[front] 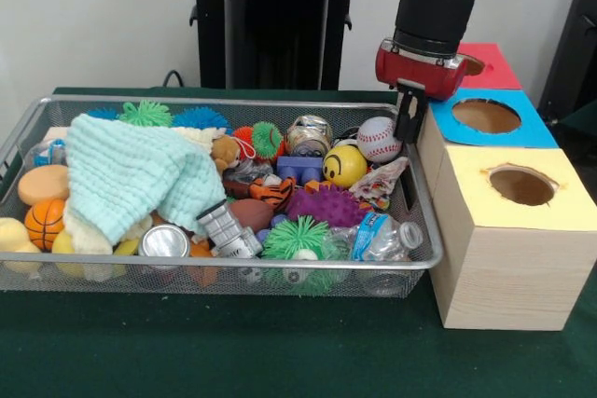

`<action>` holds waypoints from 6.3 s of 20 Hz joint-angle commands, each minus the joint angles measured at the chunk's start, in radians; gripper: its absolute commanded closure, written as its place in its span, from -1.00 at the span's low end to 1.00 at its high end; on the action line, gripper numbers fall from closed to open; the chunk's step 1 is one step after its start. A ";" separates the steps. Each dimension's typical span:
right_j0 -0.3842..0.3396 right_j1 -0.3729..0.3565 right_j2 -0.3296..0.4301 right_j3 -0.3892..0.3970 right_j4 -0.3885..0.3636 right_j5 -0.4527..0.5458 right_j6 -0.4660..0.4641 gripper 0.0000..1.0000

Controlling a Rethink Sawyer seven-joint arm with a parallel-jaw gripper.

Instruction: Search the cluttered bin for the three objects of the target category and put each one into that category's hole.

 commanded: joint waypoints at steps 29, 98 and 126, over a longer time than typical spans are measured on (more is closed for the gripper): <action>-0.136 0.174 -0.041 -0.038 0.151 -0.159 0.033 -1.00; -0.086 0.260 0.020 -0.260 0.216 0.073 -0.053 -1.00; -0.182 0.258 0.138 -0.307 0.024 0.148 -0.178 -1.00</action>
